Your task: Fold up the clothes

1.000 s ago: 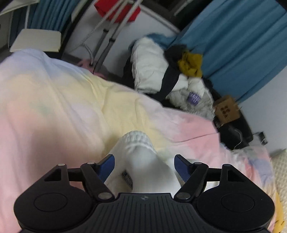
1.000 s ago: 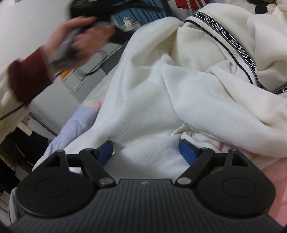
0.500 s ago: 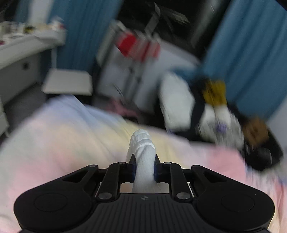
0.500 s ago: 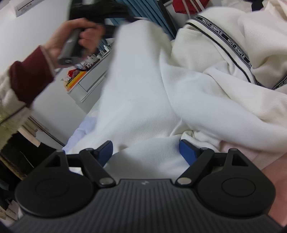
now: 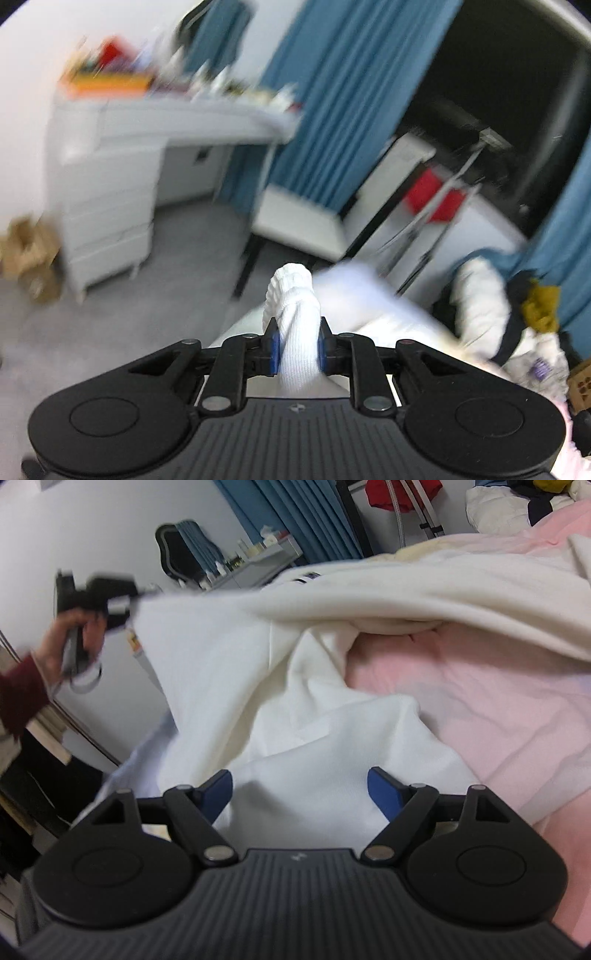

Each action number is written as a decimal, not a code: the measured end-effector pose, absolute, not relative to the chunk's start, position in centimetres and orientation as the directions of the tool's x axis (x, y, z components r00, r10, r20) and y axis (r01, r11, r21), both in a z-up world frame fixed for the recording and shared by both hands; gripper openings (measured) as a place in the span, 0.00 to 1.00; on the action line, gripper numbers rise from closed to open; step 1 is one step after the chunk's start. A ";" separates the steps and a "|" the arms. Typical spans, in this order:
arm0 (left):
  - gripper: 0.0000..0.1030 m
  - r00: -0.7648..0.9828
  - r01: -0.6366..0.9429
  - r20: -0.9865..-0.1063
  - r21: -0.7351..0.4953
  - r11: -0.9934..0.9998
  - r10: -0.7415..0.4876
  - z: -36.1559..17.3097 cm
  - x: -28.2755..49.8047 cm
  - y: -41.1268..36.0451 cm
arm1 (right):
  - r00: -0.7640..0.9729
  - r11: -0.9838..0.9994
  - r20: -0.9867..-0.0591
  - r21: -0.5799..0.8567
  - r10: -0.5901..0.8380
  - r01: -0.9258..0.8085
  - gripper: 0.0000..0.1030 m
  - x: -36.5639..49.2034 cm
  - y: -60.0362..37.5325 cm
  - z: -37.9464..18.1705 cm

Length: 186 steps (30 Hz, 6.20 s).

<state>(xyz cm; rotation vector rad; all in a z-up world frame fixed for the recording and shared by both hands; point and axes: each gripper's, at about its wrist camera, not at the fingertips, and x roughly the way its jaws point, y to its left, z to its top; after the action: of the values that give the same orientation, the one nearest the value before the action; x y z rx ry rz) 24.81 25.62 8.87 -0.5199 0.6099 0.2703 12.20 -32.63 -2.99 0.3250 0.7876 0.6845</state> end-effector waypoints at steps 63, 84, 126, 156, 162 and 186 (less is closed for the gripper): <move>0.63 0.695 -0.050 -0.469 -0.787 0.614 -0.545 -2.8 2.6 12.3 | 0.618 0.790 -0.738 -0.538 -0.272 -0.294 0.15 -8.5 -42.0 4.3; 0.65 0.788 -0.453 -0.587 -0.757 0.471 -0.187 -3.5 10.1 25.9 | 0.808 0.659 -0.560 0.680 0.183 0.322 0.82 -6.5 -45.8 2.9; 0.13 0.886 -0.283 -0.443 -0.752 0.595 -0.139 3.4 17.5 30.4 | 0.805 0.651 -0.555 0.693 0.208 0.309 0.82 -4.8 -43.9 -0.8; 0.12 0.896 -0.277 -0.420 -0.782 0.558 -0.143 3.8 10.4 31.5 | 0.836 0.698 -0.546 0.618 0.052 0.361 0.09 -5.2 -68.0 4.0; 0.12 0.892 -0.253 -0.410 -0.801 0.542 -0.190 2.5 6.4 30.8 | 0.814 0.686 -0.578 0.570 -0.057 0.453 0.09 -3.2 -73.2 6.4; 0.16 0.856 -0.377 -0.495 -0.795 0.475 -0.149 -3.6 3.3 30.4 | 0.647 0.982 -0.750 0.016 0.137 -0.188 0.69 -8.5 -64.3 3.9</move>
<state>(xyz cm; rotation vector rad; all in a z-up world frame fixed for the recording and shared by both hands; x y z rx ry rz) 3.29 30.38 -3.57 -1.0808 0.5523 0.1483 -8.49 -64.33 3.87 -0.0652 0.8476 0.1850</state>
